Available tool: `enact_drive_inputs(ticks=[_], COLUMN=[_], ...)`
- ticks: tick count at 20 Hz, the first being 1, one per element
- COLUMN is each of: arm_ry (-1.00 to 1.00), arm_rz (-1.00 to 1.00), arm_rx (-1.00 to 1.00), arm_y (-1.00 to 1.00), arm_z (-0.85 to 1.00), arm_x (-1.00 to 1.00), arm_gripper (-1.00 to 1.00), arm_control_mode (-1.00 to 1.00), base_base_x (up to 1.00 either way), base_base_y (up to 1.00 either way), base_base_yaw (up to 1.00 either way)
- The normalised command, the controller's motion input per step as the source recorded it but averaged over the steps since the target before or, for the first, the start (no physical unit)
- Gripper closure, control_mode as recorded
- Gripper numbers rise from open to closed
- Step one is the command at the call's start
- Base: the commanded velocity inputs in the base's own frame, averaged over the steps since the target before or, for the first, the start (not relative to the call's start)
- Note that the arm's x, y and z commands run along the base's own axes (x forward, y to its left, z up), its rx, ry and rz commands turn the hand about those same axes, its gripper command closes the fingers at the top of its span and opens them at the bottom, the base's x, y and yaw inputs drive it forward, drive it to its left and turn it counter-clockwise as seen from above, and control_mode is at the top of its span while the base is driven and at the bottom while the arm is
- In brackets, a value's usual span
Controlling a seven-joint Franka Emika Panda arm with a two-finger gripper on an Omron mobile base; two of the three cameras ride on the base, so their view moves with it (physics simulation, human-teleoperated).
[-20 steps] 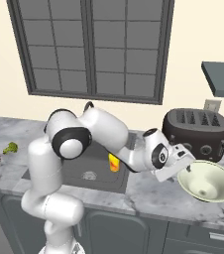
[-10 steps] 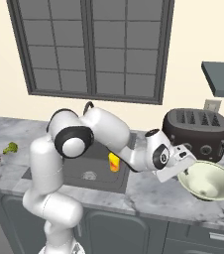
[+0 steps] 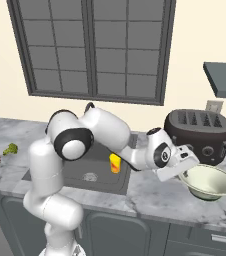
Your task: Remove the garlic and broccoli from the sink. Then move the bowl and cup from the counter to the sink for washing.
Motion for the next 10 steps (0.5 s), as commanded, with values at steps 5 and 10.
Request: enact_drive_inputs(ticks=[5,10], arm_ry=[-0.24,-0.29], arm_rz=[-0.01,0.0], arm_rx=[0.0,0.0], arm_y=[0.08,0.13], arm_z=[0.09,0.14], arm_x=[-0.19,-0.14], arm_gripper=[1.0,1.0], arm_control_mode=[-1.0,-1.0], base_base_x=[0.0,0.0], base_base_y=[0.0,0.0], base_base_yaw=[0.0,0.0])
